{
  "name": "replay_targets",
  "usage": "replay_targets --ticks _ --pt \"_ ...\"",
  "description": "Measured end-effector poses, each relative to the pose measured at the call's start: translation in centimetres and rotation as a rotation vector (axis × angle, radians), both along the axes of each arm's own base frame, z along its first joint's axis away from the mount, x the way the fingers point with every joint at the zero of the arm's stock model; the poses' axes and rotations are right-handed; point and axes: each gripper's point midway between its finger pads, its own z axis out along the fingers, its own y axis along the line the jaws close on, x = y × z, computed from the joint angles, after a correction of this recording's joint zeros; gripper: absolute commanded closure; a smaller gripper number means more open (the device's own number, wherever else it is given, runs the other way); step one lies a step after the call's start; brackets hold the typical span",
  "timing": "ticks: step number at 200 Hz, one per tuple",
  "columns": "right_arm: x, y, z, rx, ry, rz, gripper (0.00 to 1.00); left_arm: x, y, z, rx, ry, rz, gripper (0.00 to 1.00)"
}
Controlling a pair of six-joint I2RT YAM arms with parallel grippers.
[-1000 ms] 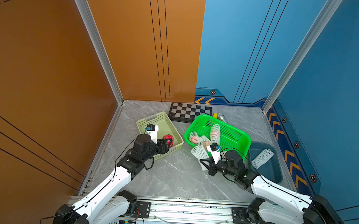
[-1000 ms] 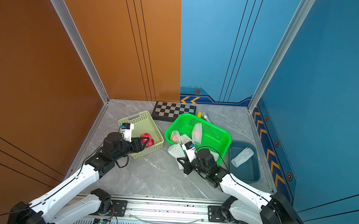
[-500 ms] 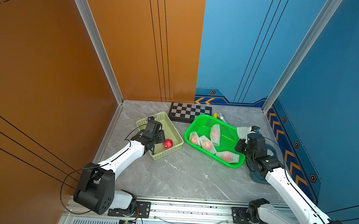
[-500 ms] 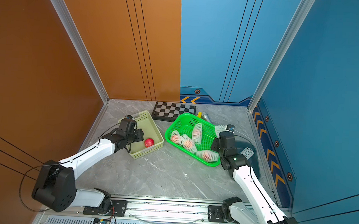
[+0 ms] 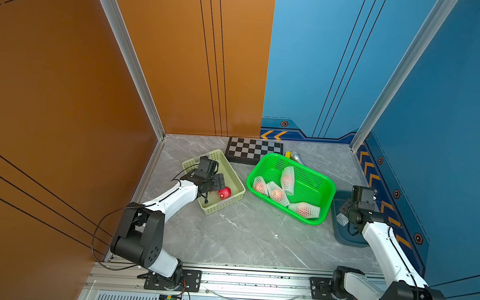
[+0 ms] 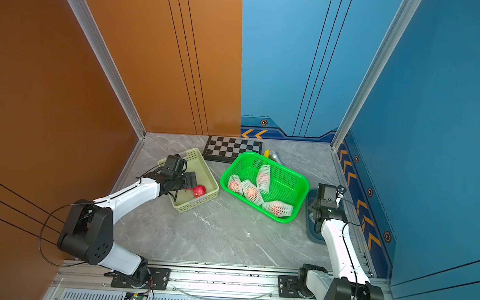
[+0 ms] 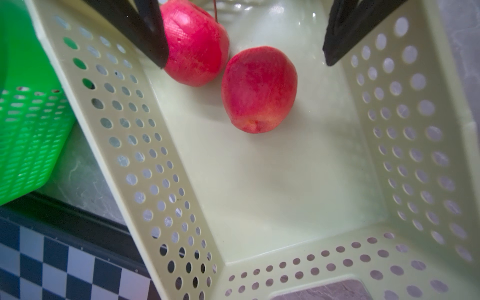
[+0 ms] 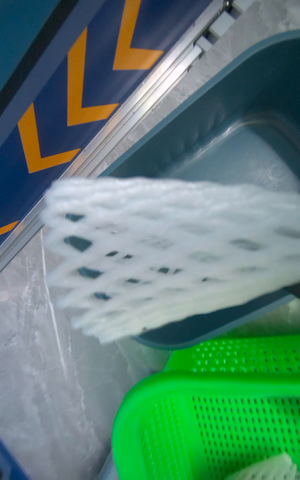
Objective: Remove foam nets from apples
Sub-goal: Place the apple in the basket, then place the foam net into the storage box.
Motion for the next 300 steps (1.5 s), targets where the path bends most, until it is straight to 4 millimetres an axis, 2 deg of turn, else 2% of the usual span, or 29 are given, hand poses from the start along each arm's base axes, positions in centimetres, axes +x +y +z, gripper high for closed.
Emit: replay_targets --ticks 22,27,40,72,87,138,178,201,222,242,256,285,295,300 --pt "-0.7 -0.5 -0.8 -0.007 0.025 -0.026 0.23 0.1 -0.2 0.6 -0.018 -0.01 -0.013 0.02" --pt "-0.8 -0.7 -0.9 -0.013 0.03 -0.028 0.2 0.0 -0.3 0.8 -0.024 -0.014 -0.016 0.02" --pt "-0.9 -1.1 -1.0 -0.026 0.044 -0.033 0.0 -0.2 -0.6 1.6 -0.044 -0.029 -0.028 0.02" --pt "-1.1 -1.3 -2.1 -0.026 0.093 -0.032 0.0 -0.6 -1.7 4.4 -0.106 -0.088 -0.08 0.02" --pt "-1.1 -1.3 -2.1 -0.026 0.101 -0.027 0.0 -0.8 -2.5 5.6 -0.128 -0.113 -0.118 0.02" --pt "-0.7 -1.3 1.1 -0.047 -0.002 -0.021 0.0 -1.9 -5.8 8.0 -0.184 -0.155 -0.272 0.02" --pt "-1.2 -1.2 2.0 -0.051 -0.021 -0.02 0.0 -3.1 -8.6 8.4 -0.227 -0.15 -0.388 0.02" --pt "-1.4 -1.3 3.1 -0.057 -0.062 -0.027 0.0 -3.6 -10.9 9.9 -0.254 -0.176 -0.478 0.02" --pt "-1.6 -2.1 1.5 -0.034 -0.009 -0.058 0.0 -4.3 -13.4 11.6 -0.264 -0.223 -0.57 0.02" --pt "-2.2 -2.0 -0.4 0.0 0.069 -0.062 0.0 -4.9 -15.1 12.2 -0.272 -0.242 -0.632 0.02" --pt "-2.5 -1.8 0.9 -0.003 0.023 -0.055 0.0 -5.1 -15.7 12.1 -0.273 -0.238 -0.651 0.02" --pt "-2.9 -1.8 7.1 -0.053 -0.196 -0.061 0.0 -5.1 -16.1 11.3 -0.268 -0.219 -0.662 0.02" --pt "-2.9 -2.1 7.9 -0.06 -0.225 -0.071 0.0 -5.1 -16.1 11.2 -0.268 -0.215 -0.664 0.02" --pt "-2.8 -2.2 7.5 -0.05 -0.216 -0.075 0.0 -5.1 -16.2 11.2 -0.268 -0.215 -0.665 0.02"
